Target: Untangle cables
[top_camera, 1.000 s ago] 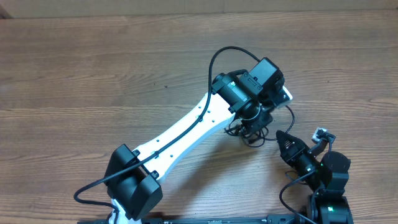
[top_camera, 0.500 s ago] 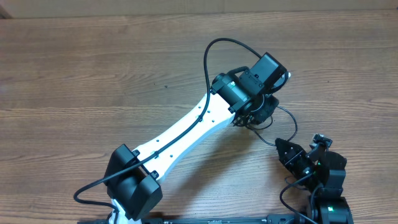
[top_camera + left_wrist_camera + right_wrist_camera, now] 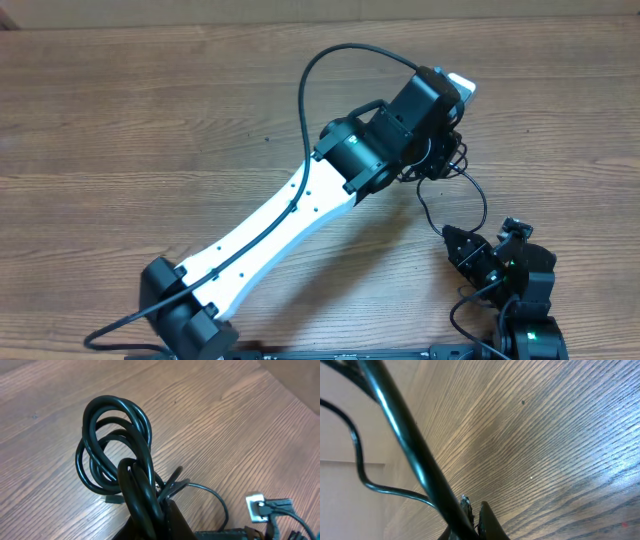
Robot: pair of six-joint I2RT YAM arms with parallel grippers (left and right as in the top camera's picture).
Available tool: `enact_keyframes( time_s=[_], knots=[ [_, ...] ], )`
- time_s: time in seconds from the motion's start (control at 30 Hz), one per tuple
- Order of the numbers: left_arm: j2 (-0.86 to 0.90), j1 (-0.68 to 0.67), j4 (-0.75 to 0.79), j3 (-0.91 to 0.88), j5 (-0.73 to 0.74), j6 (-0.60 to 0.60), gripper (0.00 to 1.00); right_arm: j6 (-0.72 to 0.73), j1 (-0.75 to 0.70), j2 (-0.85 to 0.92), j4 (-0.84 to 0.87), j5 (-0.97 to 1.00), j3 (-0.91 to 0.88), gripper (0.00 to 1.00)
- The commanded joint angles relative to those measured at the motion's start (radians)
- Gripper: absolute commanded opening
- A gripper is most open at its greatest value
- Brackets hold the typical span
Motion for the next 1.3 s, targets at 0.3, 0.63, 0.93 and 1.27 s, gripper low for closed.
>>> enact_keyframes(
  time_s=[0.3, 0.63, 0.93, 1.27],
  knots=[
    [-0.093, 0.002, 0.007, 0.036, -0.014, -0.019, 0.04, -0.001, -0.002, -0.001, 0.001, -0.004, 0.011, 0.79],
    [-0.134, 0.002, -0.159, 0.036, -0.014, 0.348, 0.05, -0.072, -0.002, -0.002, 0.082, -0.126, 0.011, 1.00],
    [-0.134, 0.002, -0.370, 0.036, -0.024, 0.694, 0.04, -0.074, -0.002, -0.002, 0.350, -0.414, 0.011, 1.00],
    [-0.134, 0.002, -0.411, 0.036, -0.100, 0.743, 0.04, -0.110, -0.002, -0.002, 0.469, -0.483, 0.011, 1.00]
  ],
)
